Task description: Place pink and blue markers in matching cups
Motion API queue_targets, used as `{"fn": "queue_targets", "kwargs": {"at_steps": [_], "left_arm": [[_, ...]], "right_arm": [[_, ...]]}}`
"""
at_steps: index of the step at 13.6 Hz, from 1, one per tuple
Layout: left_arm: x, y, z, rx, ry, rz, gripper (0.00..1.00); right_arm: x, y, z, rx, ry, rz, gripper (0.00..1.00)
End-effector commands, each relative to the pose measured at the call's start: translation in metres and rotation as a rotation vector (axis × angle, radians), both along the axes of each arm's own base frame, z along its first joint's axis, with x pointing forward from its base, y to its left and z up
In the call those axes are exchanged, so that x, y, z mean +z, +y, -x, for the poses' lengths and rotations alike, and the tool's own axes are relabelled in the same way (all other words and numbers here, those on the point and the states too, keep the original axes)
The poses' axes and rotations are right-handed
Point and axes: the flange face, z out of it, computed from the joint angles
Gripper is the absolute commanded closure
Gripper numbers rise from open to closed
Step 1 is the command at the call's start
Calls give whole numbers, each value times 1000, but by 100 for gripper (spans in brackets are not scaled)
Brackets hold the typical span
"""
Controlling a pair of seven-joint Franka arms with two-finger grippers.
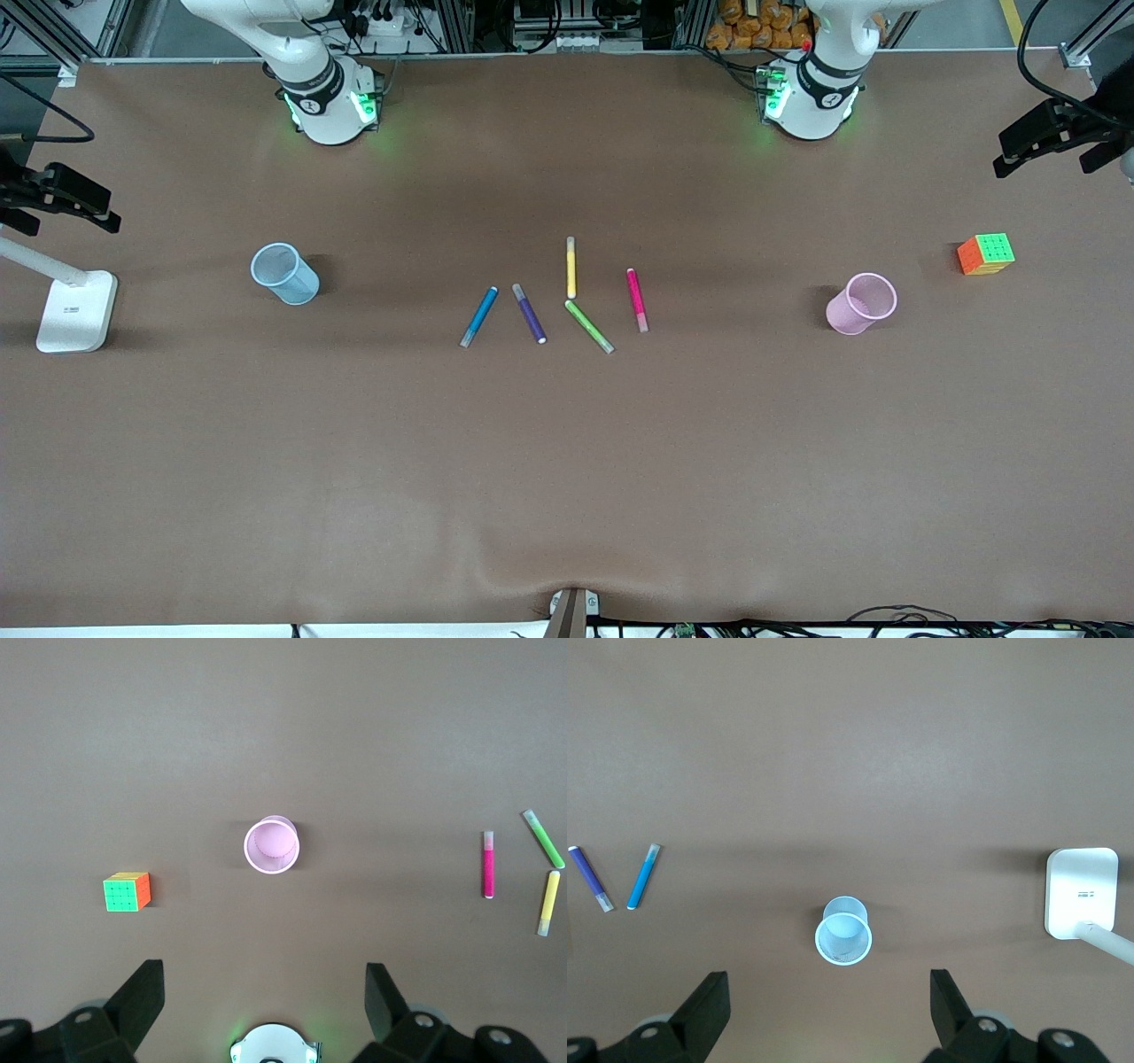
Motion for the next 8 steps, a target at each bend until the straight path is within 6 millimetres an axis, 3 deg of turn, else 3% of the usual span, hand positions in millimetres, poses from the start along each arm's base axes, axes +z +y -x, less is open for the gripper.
{"fn": "queue_targets", "kwargs": {"at_steps": [1, 6, 8], "left_arm": [[2, 2, 0, 1, 9, 13, 0], [-4, 10, -9, 2, 20, 17, 0], [-1, 4, -8, -1, 12, 18, 0]], "right_arm": [[2, -3, 7, -6, -10, 7, 0], [3, -6, 4, -6, -25, 22, 0], [3, -5, 4, -5, -25, 22, 0]]}}
